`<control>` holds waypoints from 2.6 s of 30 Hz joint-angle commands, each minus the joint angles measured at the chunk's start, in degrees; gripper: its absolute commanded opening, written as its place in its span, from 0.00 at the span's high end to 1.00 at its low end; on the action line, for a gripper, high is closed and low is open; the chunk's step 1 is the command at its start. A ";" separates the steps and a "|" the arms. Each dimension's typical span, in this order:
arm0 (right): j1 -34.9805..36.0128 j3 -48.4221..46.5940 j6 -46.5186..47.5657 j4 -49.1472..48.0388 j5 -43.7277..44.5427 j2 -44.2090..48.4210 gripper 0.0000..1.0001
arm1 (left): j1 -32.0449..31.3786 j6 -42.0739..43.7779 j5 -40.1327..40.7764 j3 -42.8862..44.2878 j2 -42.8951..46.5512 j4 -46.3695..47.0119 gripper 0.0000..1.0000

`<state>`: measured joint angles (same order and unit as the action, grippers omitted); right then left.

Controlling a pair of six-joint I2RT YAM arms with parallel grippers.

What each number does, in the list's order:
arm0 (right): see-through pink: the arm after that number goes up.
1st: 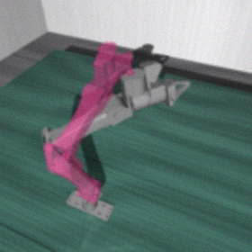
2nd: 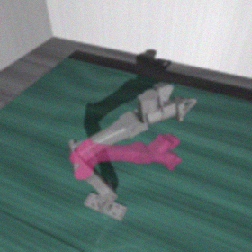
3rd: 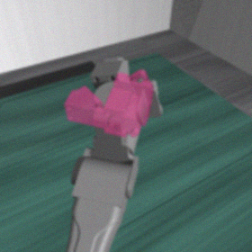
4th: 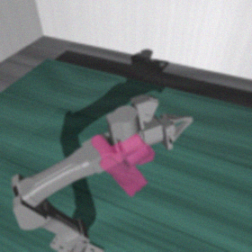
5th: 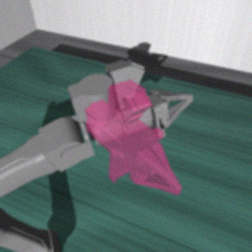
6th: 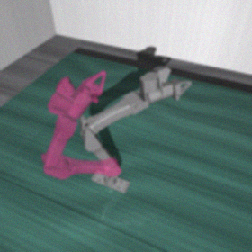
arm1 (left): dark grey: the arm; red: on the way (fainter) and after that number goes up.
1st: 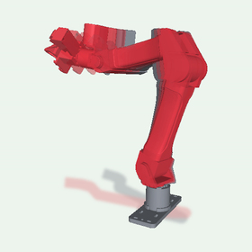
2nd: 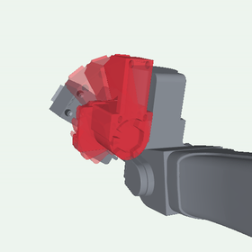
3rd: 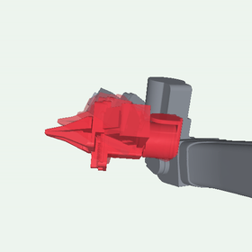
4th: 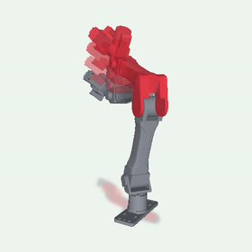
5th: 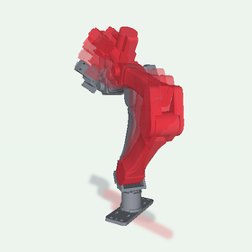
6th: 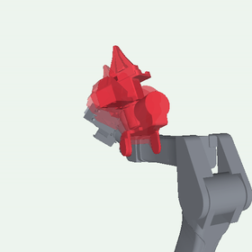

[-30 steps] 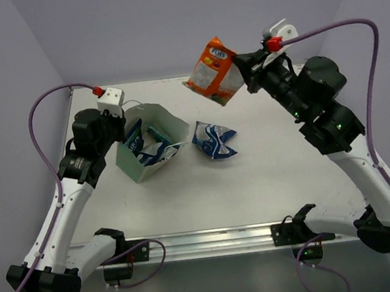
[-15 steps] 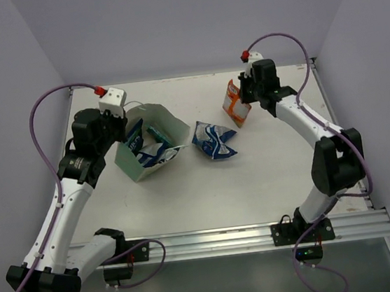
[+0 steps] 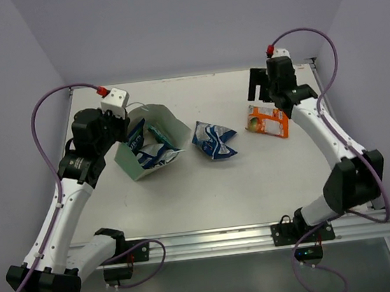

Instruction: Take the snacks out of the paper bag

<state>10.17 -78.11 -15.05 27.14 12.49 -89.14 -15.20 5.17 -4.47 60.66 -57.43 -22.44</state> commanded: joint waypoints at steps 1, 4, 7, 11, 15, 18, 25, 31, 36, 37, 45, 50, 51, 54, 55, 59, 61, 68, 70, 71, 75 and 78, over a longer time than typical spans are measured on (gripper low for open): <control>9.40 -4.51 3.44 -2.52 3.68 11.86 0.09 | -0.36 0.98 -0.72 2.71 1.62 3.89 1.00; 19.42 -5.39 5.64 -4.45 1.85 14.60 0.08 | -0.36 0.72 -0.28 2.79 1.71 3.72 1.00; 29.26 -6.62 6.52 -6.48 -2.89 14.09 0.11 | -0.36 0.54 -0.19 3.06 1.88 3.45 1.00; 41.65 -8.11 8.28 -9.29 -5.02 9.37 0.16 | -0.36 0.11 -0.10 3.23 1.88 3.45 1.00; 46.60 -11.97 8.28 -10.44 -5.72 2.32 0.17 | -0.36 -0.69 -0.71 3.32 1.97 3.10 1.00; 46.87 -14.87 6.53 -10.08 -8.01 -3.12 0.20 | -0.35 -1.39 -1.86 3.23 2.41 3.01 1.00; 46.78 -16.73 7.93 -12.72 -2.74 -13.31 0.20 | -0.36 -2.01 -2.30 3.06 3.64 2.31 1.00; 45.20 -17.52 7.84 -13.25 -1.07 -19.74 0.26 | -0.27 -1.83 -2.47 2.71 4.34 1.43 1.00; 43.53 -16.12 8.10 -15.53 -1.77 -21.68 0.34 | -0.36 -2.44 -4.23 2.18 4.96 1.08 1.00; 43.35 -16.11 8.11 -15.88 -1.94 -22.03 0.37 | -0.36 -2.53 -4.49 2.09 5.05 1.08 1.00; 43.18 -12.96 10.74 -23.00 -6.67 -21.34 0.72 | -0.27 -2.62 -4.32 1.48 5.40 0.64 1.00; 43.18 -12.33 13.11 -24.67 -8.45 -17.48 1.00 | -0.36 -2.71 -3.01 1.21 5.31 0.64 1.00; 43.18 -12.42 13.46 -24.67 -8.97 -16.51 1.00 | -0.36 -2.71 -2.65 1.04 5.40 0.55 1.00; 43.18 -14.17 14.61 -22.31 -9.94 -10.90 1.00 | -0.36 -2.71 -0.46 1.12 5.22 0.20 1.00; 43.18 -14.88 14.78 -21.69 -10.38 -9.66 1.00 | -0.36 -2.62 0.16 1.21 5.22 0.20 1.00; 43.18 -18.39 17.68 -18.71 -11.61 -4.13 1.00 | -0.27 -2.45 3.67 1.56 4.96 -0.06 1.00; 43.18 -19.54 18.38 -16.34 -11.79 -2.18 1.00 | -0.27 -2.44 6.29 1.83 4.43 -0.33 1.00; 42.82 -18.32 19.62 -15.45 -6.45 10.63 1.00 | -0.27 -1.74 10.88 2.27 2.68 2.83 1.00; 42.21 -17.26 19.79 -15.45 -3.89 13.54 1.00 | -0.27 -1.30 12.20 2.35 1.89 3.89 1.00; 41.77 -16.12 19.79 -15.18 -2.83 15.04 1.00 | -0.27 -1.13 12.47 2.61 0.84 4.24 1.00; 38.35 -12.26 17.35 -11.76 4.11 22.15 1.00 | -0.27 -0.16 13.87 3.76 -2.15 6.17 1.00; 36.76 -5.94 15.49 -8.07 2.90 26.46 1.00 | -0.18 0.98 14.84 4.02 -3.74 8.37 1.00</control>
<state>48.10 -88.09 2.44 16.21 12.58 -64.84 -15.20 4.23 7.97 61.41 -60.75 -21.87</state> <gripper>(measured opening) 0.011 0.034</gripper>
